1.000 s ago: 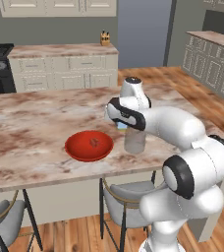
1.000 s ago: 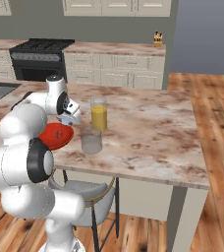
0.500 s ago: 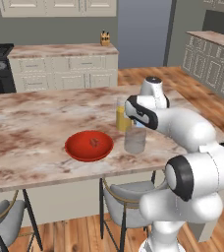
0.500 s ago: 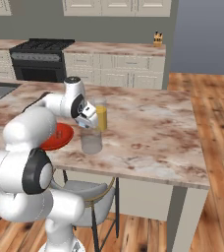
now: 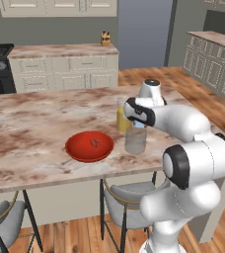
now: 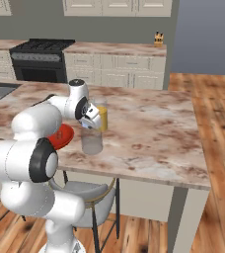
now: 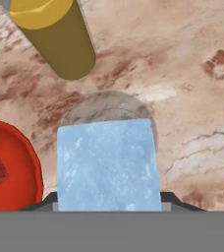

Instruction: There are two ice cubes in the ice bowl. Place both ice cubes in the glass cup.

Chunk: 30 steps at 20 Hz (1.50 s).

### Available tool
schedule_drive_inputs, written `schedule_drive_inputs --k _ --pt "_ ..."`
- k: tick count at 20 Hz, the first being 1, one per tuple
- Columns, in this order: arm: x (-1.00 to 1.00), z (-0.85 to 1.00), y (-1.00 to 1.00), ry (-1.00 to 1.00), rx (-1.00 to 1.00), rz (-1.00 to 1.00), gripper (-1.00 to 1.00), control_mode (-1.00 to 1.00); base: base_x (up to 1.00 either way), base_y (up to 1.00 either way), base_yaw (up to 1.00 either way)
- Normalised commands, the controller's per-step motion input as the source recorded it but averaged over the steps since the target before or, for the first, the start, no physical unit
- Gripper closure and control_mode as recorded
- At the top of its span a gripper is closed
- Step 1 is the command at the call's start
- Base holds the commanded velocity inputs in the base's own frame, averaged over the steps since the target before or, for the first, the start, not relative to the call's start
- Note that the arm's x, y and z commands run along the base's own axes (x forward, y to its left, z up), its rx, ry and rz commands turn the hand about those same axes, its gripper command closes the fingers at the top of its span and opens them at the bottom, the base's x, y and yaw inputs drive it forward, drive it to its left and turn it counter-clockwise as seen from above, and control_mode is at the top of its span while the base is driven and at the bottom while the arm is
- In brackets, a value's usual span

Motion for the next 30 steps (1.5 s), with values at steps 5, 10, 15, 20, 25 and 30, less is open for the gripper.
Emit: schedule_drive_inputs --k 5,10,15,20,25,30 --pt "0.08 -0.24 0.00 0.00 0.00 0.00 1.00 -1.00 0.00 0.00 0.00" --pt "0.00 -0.21 0.00 0.00 0.00 0.00 1.00 -1.00 0.00 0.00 0.00" --pt "0.03 -0.15 0.00 0.00 0.00 0.00 1.00 -1.00 0.00 0.00 0.00" --pt "0.10 -0.09 0.00 0.00 0.00 0.00 1.00 -1.00 0.00 0.00 0.00" --pt "0.14 -0.04 0.00 0.00 0.00 0.00 1.00 -1.00 0.00 0.00 0.00" --pt "0.12 0.00 0.00 0.00 0.00 0.00 1.00 -1.00 0.00 0.00 0.00"
